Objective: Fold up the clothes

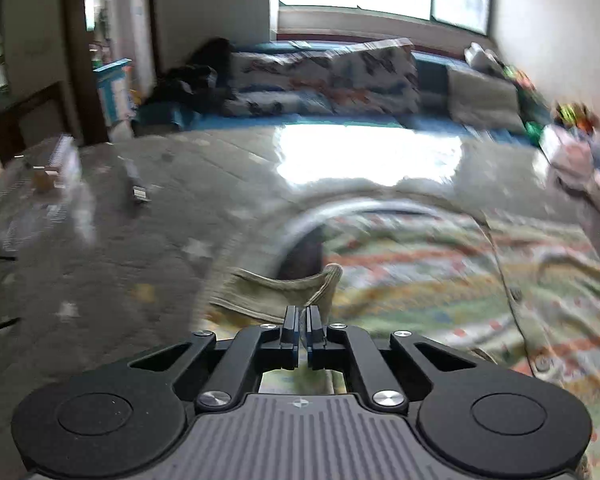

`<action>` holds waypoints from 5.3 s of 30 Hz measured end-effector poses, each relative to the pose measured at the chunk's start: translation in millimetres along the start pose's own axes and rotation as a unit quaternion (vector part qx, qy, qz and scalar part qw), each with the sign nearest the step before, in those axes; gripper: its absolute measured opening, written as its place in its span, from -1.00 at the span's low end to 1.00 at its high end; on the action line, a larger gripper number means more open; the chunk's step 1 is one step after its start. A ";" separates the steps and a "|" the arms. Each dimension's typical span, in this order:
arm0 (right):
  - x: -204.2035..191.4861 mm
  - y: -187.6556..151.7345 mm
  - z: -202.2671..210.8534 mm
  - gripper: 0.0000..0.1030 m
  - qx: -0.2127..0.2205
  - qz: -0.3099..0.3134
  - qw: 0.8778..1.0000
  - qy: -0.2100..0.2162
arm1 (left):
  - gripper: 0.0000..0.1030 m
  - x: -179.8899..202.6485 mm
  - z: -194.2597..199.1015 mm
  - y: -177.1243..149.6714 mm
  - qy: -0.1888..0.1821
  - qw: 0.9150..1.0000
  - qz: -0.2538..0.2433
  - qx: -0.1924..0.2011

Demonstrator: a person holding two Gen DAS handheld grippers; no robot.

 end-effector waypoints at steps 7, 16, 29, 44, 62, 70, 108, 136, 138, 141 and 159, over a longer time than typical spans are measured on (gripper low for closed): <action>0.6 0.0 -0.1 0.22 0.001 -0.001 1.000 0.002 | -0.96 -84.8 58.4 -11.1 0.063 0.994 0.081 0.042; -0.8 -0.6 -0.3 0.26 0.000 0.001 1.000 -0.001 | -0.94 -110.4 80.8 -38.0 0.069 0.993 0.092 0.026; -0.7 -0.8 -0.6 0.31 0.001 0.001 1.000 -0.001 | -0.56 28.9 26.9 -4.9 -0.055 0.998 -0.033 0.011; -1.1 -0.8 -0.5 0.35 0.001 0.002 1.000 0.002 | -0.95 32.8 -18.9 -6.9 -0.013 0.999 -0.041 -0.012; -1.8 -1.0 -0.5 0.36 0.002 0.003 1.000 0.003 | -0.98 -139.3 85.7 -52.7 0.112 0.983 0.139 0.043; -3.1 -0.4 -1.4 0.37 0.001 0.003 1.000 0.000 | -0.96 -151.6 80.1 -98.2 0.127 0.978 0.167 -0.006; -17.5 27.0 -7.0 0.39 0.005 0.063 0.997 0.032 | -0.78 -87.7 53.6 -49.7 0.083 0.995 0.058 0.004; -209.2 -75.0 129.8 -0.24 -0.067 0.341 0.868 0.353 | -0.78 96.9 107.8 -93.9 -0.189 0.975 -0.120 0.001; -216.4 -82.2 129.7 -0.26 -0.070 0.353 0.862 0.356 | -0.78 93.2 112.6 -89.7 -0.191 0.975 -0.112 0.009; -224.9 -92.3 128.2 -0.40 -0.073 0.369 0.855 0.356 | -0.78 89.8 120.5 -85.0 -0.193 0.975 -0.109 0.022; -179.7 -49.9 118.2 -0.90 -0.085 0.233 0.900 0.358 | -0.58 142.8 136.2 -109.5 -0.269 0.934 -0.235 0.016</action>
Point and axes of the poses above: each gripper's, at about its wrist camera, not at the fingertips, and z roughly against the way its jaws point, x to its right, y to its top, the point moved 4 cm from there along -z, roughly the way its jaws point, and after that the axes turned 4 degrees about -z, right-handed, at the moved point
